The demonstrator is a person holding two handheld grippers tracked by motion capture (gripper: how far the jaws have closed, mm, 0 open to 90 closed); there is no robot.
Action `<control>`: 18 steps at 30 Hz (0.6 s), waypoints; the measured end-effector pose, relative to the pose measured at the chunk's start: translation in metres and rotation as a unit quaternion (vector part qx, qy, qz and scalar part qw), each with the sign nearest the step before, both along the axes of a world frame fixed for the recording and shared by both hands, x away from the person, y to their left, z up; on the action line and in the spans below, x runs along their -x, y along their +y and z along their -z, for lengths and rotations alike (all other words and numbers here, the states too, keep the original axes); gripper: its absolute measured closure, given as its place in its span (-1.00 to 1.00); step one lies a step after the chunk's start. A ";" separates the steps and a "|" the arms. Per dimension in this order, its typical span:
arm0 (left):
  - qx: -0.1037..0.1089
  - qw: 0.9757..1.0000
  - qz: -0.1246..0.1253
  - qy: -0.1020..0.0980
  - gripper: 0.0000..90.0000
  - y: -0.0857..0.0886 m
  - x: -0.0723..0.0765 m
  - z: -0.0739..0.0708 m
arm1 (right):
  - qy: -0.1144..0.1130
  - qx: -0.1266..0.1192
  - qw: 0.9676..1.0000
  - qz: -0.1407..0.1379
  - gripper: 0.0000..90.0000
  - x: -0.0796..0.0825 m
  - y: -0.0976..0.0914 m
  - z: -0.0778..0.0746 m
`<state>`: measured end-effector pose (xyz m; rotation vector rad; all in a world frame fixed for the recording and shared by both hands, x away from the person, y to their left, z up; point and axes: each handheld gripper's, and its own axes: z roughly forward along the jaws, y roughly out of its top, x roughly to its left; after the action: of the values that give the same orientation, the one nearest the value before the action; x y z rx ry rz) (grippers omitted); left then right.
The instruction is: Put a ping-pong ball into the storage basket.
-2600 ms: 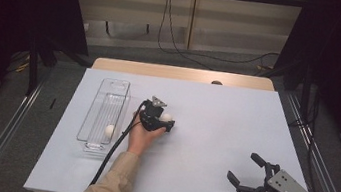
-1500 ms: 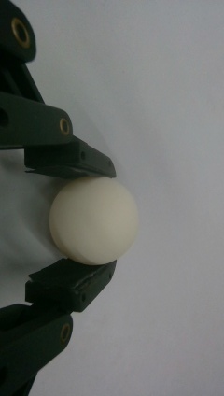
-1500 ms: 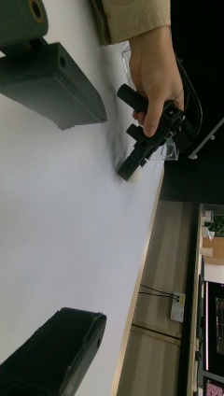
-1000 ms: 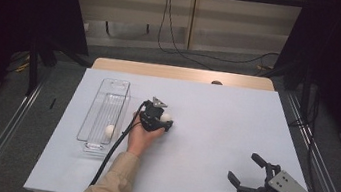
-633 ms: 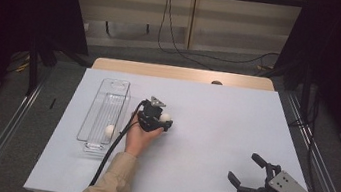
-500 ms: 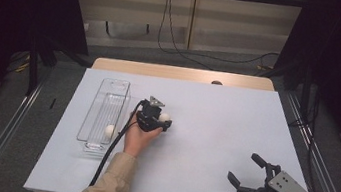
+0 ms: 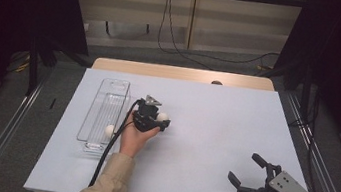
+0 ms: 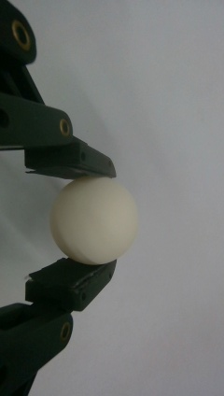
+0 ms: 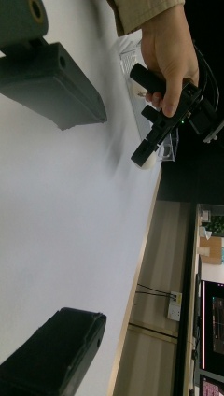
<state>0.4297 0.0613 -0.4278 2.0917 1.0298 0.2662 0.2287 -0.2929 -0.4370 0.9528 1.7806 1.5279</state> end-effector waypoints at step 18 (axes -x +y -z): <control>0.009 1.000 -0.003 -0.001 0.13 0.009 0.004 -0.012 | -0.002 0.000 1.000 -0.001 -0.92 0.000 0.000 0.000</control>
<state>0.4259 0.0700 -0.4158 2.0716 1.0332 0.2605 0.2288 -0.2928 -0.4367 0.9485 1.7788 1.5291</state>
